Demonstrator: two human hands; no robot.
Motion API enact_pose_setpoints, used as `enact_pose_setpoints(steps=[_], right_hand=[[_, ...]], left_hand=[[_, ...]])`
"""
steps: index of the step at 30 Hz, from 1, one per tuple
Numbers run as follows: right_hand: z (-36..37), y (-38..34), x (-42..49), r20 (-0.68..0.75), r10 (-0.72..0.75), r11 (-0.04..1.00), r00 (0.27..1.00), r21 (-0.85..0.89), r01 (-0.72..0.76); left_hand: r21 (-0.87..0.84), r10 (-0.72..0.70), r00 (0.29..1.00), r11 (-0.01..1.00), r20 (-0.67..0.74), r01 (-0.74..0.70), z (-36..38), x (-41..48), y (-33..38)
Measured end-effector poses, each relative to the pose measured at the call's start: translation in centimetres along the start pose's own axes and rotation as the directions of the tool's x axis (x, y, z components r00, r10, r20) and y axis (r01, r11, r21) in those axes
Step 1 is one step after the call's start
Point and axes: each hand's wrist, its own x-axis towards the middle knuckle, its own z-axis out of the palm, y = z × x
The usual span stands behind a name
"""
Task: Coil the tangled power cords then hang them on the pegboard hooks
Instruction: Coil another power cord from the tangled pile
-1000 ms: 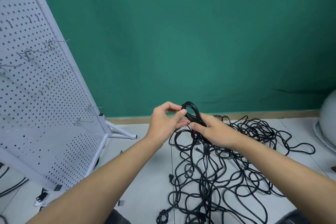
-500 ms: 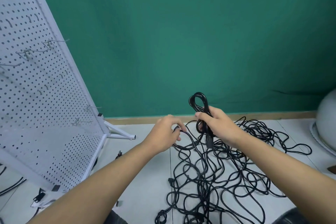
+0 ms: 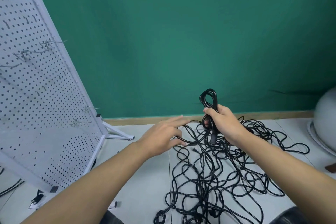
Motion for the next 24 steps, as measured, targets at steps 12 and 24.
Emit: enact_pose_setpoints(steps=[12, 24], right_hand=[[-0.3, 0.3, -0.3, 0.107, -0.033, 0.966, 0.994, -0.253, 0.059], [0.6, 0.4, -0.4, 0.17, -0.069, 0.949, 0.983, -0.293, 0.117]], left_hand=[[-0.463, -0.235, 0.972, 0.863, -0.01, 0.204, -0.8, -0.5, 1.3], [-0.386, -0.253, 0.958, 0.877, 0.133, 0.285, -0.1, -0.6, 1.0]])
